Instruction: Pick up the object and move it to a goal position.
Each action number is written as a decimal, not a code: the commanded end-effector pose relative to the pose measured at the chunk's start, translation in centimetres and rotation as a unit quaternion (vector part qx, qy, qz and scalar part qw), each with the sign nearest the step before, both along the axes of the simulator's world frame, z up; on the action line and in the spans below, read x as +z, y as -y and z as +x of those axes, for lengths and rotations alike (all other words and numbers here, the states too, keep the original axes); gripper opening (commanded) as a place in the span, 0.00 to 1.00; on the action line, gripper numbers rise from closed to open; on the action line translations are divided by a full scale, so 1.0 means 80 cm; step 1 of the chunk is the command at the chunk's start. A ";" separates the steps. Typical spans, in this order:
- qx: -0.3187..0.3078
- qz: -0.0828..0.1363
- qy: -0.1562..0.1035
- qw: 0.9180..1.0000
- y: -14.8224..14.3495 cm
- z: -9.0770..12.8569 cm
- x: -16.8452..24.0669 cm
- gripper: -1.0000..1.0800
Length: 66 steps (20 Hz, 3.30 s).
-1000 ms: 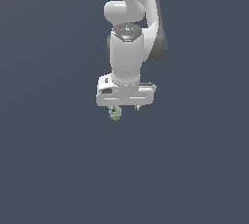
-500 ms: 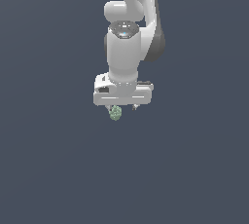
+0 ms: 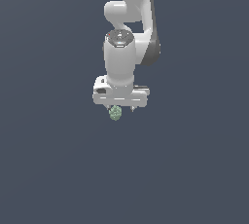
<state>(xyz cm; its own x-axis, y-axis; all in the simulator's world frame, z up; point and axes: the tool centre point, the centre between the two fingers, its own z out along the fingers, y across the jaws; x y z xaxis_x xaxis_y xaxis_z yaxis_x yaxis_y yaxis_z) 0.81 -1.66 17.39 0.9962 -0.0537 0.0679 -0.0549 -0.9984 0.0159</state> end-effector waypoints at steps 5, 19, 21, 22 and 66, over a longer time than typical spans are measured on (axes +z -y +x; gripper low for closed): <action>-0.086 0.010 -0.012 0.996 0.015 -0.031 -0.042 0.96; -0.217 0.017 -0.030 0.976 0.038 -0.083 -0.099 0.96; -0.221 0.017 -0.030 0.975 0.039 -0.084 -0.100 0.96; -0.221 0.017 -0.030 0.975 0.039 -0.084 -0.100 0.96; -0.221 0.017 -0.030 0.975 -0.011 -0.088 -0.100 0.00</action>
